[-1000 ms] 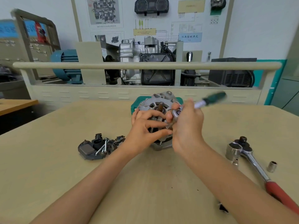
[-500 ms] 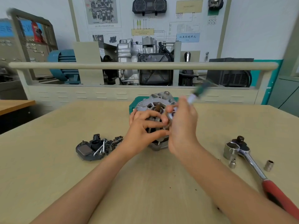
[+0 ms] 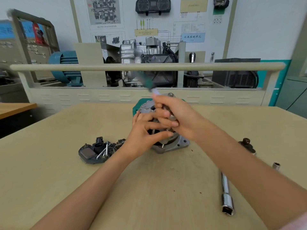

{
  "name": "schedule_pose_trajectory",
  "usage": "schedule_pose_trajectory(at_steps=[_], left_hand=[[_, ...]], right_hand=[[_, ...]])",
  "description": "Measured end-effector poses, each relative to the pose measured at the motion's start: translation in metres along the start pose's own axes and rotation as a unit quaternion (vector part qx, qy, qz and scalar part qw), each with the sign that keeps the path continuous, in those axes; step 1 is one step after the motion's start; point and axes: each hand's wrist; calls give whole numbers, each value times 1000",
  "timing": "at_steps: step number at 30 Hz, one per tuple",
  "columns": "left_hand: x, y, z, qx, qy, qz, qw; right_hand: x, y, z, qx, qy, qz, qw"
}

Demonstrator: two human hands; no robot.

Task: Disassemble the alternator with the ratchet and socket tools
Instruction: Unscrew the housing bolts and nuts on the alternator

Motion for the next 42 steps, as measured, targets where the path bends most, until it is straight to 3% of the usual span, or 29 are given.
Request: schedule_pose_trajectory(at_steps=[1,3,5,7,9,11,12,14,15,17,19,21,23,26,29,31,34,36,39,40,42], left_hand=[[-1,1,1,12,1,12,1000],[-2,5,1,26,-6,23,999],[0,6,1,25,-12,27,999],[2,5,1,18,-19,29,999],[1,3,0,2,-23,32,999],[-1,-1,-1,-18,-18,29,999],[-1,-3,-1,-27,-14,19,999],[0,-4,-1,-29,-12,-1,1000],[0,-3,-1,-20,-14,-1,1000],[0,-1,-1,1,-13,13,1000],[-2,1,0,9,-15,22,1000],[0,3,0,7,-19,26,999],[3,4,0,8,-17,20,1000],[2,0,0,-8,-28,21,999],[1,-5,-3,-37,-34,35,998],[1,-7,-3,-30,-22,16,999],[1,-4,-1,-13,-21,5,1000],[-1,-2,0,-6,-14,11,1000],[-3,2,1,7,-12,24,1000],[-2,2,1,11,-16,29,999],[1,3,1,14,-17,32,999]], right_hand=[[8,3,-6,136,-48,45,989],[21,7,-13,348,-119,134,920],[22,8,-8,395,-114,158,898],[13,2,1,316,-58,131,938],[3,-11,11,114,13,67,991],[-7,-18,17,-128,59,-5,990],[-10,-19,17,-201,67,-26,977],[-10,-20,14,-228,65,-22,971],[-7,-16,11,-182,50,0,982],[8,-3,-1,37,-41,48,997],[24,5,-15,286,-140,87,944],[28,10,-18,384,-143,114,905],[16,9,-12,340,-90,112,929],[-6,-8,0,107,16,53,993],[-15,-24,6,-123,84,34,988],[-13,-21,7,-150,82,2,985],[-6,-7,3,-77,43,-48,995],[1,1,-3,44,-16,-15,999],[17,10,-15,320,-108,51,940],[19,12,-17,367,-111,91,919],[15,12,-15,377,-103,165,906]])
Point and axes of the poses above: each hand's wrist, its own z-axis towards the middle knuckle, its own y-axis out of the palm, x = y × z, and after that the axes turned 15 degrees about -y, right-handed
